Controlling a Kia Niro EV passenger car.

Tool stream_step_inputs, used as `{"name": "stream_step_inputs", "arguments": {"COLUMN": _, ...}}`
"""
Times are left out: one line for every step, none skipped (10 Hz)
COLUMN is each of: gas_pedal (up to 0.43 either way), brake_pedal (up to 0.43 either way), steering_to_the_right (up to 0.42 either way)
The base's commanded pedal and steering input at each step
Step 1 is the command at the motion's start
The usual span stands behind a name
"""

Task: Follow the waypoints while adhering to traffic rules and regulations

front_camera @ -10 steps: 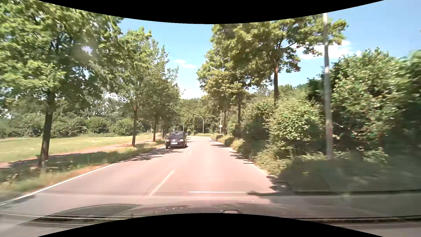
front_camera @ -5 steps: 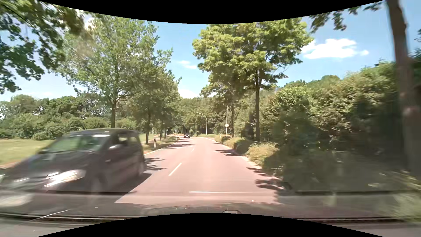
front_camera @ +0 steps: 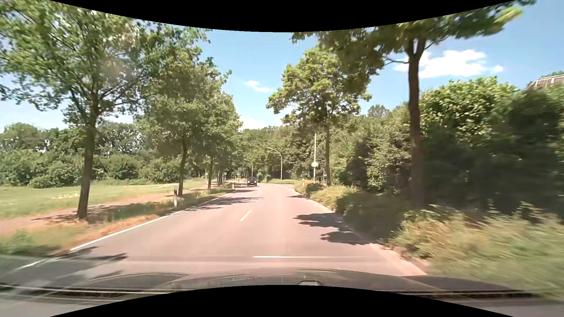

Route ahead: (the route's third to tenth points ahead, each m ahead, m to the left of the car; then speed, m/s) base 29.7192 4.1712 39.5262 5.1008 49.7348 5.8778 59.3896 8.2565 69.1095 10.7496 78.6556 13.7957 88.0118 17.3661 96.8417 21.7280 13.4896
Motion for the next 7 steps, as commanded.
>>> {"name": "stream_step_inputs", "arguments": {"gas_pedal": 0.197, "brake_pedal": 0.0, "steering_to_the_right": -0.015}}
{"name": "stream_step_inputs", "arguments": {"gas_pedal": 0.197, "brake_pedal": 0.0, "steering_to_the_right": -0.015}}
{"name": "stream_step_inputs", "arguments": {"gas_pedal": 0.197, "brake_pedal": 0.0, "steering_to_the_right": -0.015}}
{"name": "stream_step_inputs", "arguments": {"gas_pedal": 0.197, "brake_pedal": 0.0, "steering_to_the_right": -0.015}}
{"name": "stream_step_inputs", "arguments": {"gas_pedal": 0.197, "brake_pedal": 0.0, "steering_to_the_right": -0.014}}
{"name": "stream_step_inputs", "arguments": {"gas_pedal": 0.197, "brake_pedal": 0.0, "steering_to_the_right": -0.011}}
{"name": "stream_step_inputs", "arguments": {"gas_pedal": 0.197, "brake_pedal": 0.0, "steering_to_the_right": -0.01}}
